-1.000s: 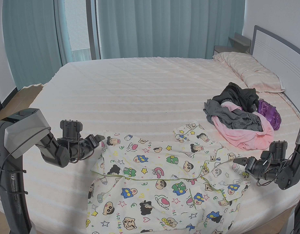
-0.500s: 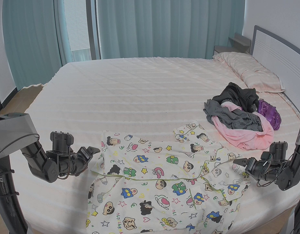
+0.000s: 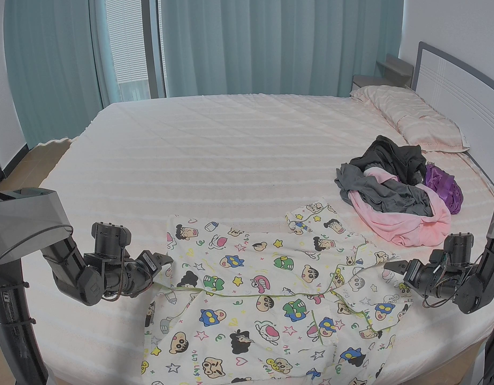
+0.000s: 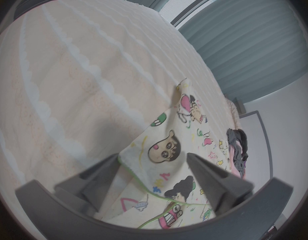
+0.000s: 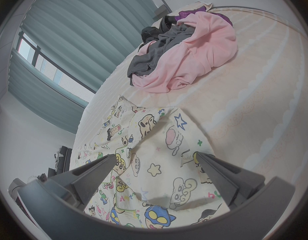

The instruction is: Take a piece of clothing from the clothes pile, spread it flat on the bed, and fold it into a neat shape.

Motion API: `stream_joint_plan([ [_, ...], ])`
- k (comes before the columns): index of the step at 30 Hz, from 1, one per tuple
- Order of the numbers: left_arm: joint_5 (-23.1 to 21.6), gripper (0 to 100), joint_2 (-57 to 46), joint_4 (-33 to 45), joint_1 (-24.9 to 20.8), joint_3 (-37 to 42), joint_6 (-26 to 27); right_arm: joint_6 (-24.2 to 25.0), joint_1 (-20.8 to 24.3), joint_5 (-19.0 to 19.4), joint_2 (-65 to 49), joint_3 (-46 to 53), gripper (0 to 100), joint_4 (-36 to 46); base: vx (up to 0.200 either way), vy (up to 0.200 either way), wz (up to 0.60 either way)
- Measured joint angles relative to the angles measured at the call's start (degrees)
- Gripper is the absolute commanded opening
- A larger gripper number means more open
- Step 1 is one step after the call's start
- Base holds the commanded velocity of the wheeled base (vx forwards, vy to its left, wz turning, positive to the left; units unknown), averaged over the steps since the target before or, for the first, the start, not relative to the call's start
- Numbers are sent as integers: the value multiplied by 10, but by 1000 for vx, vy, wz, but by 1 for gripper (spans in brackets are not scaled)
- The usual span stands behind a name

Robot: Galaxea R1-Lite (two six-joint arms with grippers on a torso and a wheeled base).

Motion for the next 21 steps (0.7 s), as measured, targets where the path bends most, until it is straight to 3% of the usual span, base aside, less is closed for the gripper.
stream_joint_plan([
  [6, 9, 0, 0, 36, 0, 3, 6, 0, 0, 0, -2, 1, 100, 0, 0, 0, 0],
  [21, 52, 0, -57, 36, -8, 66, 8, -1, 0, 0, -3, 10, 100, -27, 0, 0, 0],
])
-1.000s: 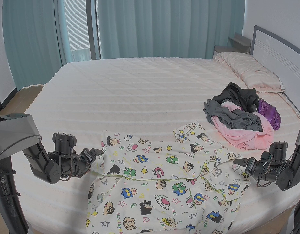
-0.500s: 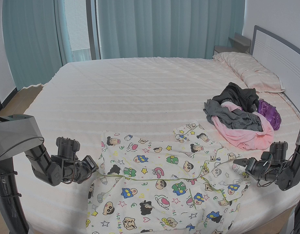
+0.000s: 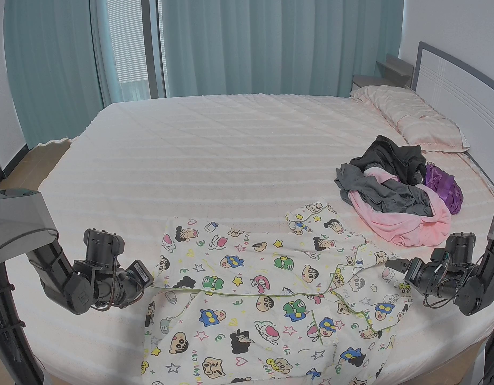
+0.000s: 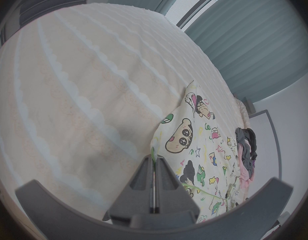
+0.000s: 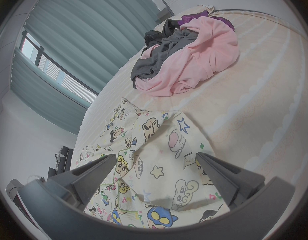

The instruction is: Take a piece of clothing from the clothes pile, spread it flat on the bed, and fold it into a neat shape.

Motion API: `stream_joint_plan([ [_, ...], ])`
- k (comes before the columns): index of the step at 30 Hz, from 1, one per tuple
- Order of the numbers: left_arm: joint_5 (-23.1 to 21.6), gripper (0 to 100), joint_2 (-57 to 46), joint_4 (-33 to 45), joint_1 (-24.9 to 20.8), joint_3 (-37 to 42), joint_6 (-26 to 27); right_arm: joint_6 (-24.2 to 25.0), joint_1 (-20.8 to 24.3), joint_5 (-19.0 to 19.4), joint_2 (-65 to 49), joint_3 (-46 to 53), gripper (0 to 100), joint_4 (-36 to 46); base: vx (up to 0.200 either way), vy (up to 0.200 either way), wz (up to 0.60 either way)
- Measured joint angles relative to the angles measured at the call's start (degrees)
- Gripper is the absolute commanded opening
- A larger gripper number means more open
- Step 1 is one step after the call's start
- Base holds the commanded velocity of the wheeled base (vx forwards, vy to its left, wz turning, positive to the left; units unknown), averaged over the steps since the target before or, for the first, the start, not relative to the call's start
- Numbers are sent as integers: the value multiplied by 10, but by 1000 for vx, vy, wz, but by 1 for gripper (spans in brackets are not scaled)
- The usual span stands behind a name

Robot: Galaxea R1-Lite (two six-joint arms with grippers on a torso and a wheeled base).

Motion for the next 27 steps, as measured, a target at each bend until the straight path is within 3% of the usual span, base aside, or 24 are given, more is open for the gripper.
stream_joint_plan([
  [8, 94, 0, -24, -8, -21, 29, 0, 0, 0, 0, 0, 2, 100, -1, 0, 0, 0],
  [14, 125, 0, -27, -44, -47, 46, 0, 0, 0, 0, -1, 2, 100, -1, 0, 0, 0],
  [15, 129, 100, -27, -52, -50, 48, 0, 0, 0, 0, -1, 3, 100, -1, 0, 0, 0],
  [24, 185, 100, -15, -89, -61, 58, -4, 0, 1, 0, -2, 4, 100, -1, 0, 0, 0],
  [27, 179, 100, -12, -107, -59, 68, -7, 0, 1, 0, -5, 5, 100, -1, 0, 0, 0],
])
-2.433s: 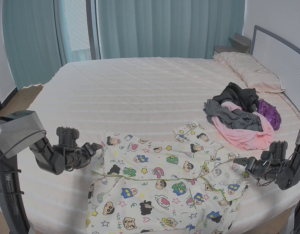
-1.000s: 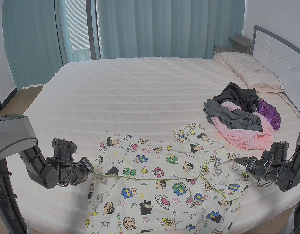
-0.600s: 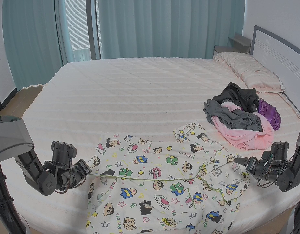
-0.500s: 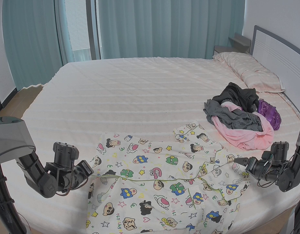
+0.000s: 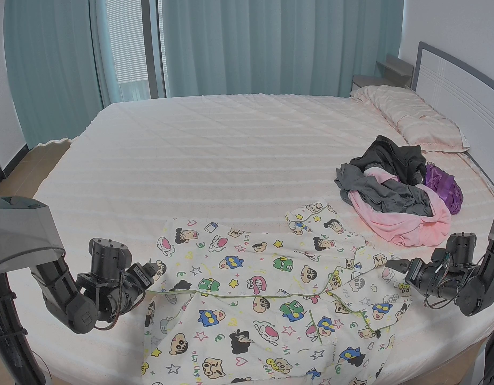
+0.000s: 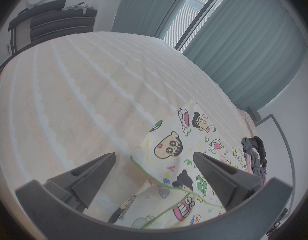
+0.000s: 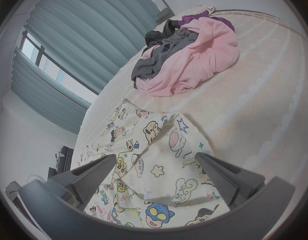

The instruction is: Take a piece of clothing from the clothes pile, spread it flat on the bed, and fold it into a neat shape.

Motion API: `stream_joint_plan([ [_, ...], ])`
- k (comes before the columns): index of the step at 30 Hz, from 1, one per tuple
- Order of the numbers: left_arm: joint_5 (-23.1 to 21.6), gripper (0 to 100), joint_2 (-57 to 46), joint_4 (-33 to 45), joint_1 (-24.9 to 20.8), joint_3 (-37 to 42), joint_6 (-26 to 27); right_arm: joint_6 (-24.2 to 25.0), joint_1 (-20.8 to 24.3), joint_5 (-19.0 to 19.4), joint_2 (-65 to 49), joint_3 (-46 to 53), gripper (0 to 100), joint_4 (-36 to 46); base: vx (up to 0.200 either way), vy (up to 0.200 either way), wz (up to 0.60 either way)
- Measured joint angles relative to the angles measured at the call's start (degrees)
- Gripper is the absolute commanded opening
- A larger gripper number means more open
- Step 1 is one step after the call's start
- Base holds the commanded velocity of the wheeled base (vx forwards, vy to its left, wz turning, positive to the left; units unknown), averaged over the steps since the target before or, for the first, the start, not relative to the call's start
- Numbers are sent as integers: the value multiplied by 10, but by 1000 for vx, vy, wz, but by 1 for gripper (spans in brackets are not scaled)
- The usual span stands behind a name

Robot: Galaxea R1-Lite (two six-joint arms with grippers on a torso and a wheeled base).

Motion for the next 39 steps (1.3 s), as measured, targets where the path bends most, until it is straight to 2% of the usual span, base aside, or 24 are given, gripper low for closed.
stream_joint_plan([
  [7, -33, 100, -24, -24, 1, 53, -25, -1, 6, 0, -11, 9, 100, 0, 0, 0, 0],
  [14, -63, 100, -44, -29, -5, 97, -44, -3, 35, 0, -23, 35, 100, 0, -200, 0, 0],
  [21, -101, 100, -56, -29, -10, 131, -65, -45, 49, 1, -25, 66, 100, 0, -200, 0, 0],
  [25, -107, 100, -63, -30, -18, 143, -66, -49, 57, 1, -23, 77, 100, 0, -200, 0, 0],
  [39, -115, 100, -56, -30, -72, 172, -61, -49, 78, 1, -10, 89, 100, 0, 0, 0, 0],
])
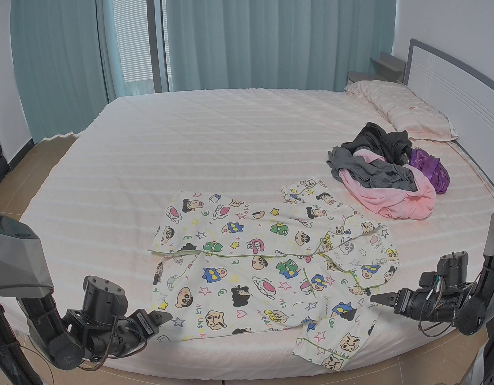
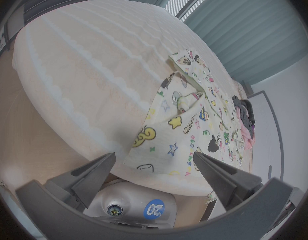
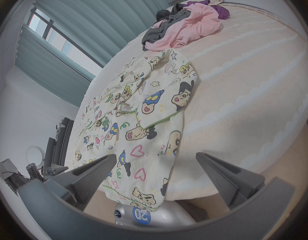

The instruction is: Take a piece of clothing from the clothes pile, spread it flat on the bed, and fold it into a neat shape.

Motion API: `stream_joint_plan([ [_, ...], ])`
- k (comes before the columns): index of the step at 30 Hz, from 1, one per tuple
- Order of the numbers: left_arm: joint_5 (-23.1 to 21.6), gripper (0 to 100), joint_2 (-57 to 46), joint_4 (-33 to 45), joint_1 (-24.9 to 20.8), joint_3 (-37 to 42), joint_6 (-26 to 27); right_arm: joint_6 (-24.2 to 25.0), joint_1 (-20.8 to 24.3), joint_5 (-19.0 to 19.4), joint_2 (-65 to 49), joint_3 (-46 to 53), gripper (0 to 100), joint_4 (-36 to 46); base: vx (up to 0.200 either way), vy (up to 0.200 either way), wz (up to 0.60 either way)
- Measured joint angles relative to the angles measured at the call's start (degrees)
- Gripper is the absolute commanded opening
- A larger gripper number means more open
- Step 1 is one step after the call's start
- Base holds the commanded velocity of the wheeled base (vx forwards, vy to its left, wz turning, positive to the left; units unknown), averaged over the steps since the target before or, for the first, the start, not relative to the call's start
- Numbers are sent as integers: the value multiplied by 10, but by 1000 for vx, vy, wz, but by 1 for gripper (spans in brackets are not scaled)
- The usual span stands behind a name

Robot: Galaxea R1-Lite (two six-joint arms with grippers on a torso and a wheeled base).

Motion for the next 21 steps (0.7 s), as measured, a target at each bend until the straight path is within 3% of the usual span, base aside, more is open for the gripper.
stream_joint_plan([
  [17, 67, 100, 100, -59, -35, -29, 0, 2, 38, -1, 26, 7, 100, -1, 0, 0, 0],
  [18, 69, 0, 102, -60, -34, -29, 0, 2, 41, -1, 29, 7, 100, -1, 0, 0, 0],
  [21, 82, 0, 105, -62, -33, -29, -2, 2, 52, -1, 34, 7, 100, -1, 0, 0, 0],
])
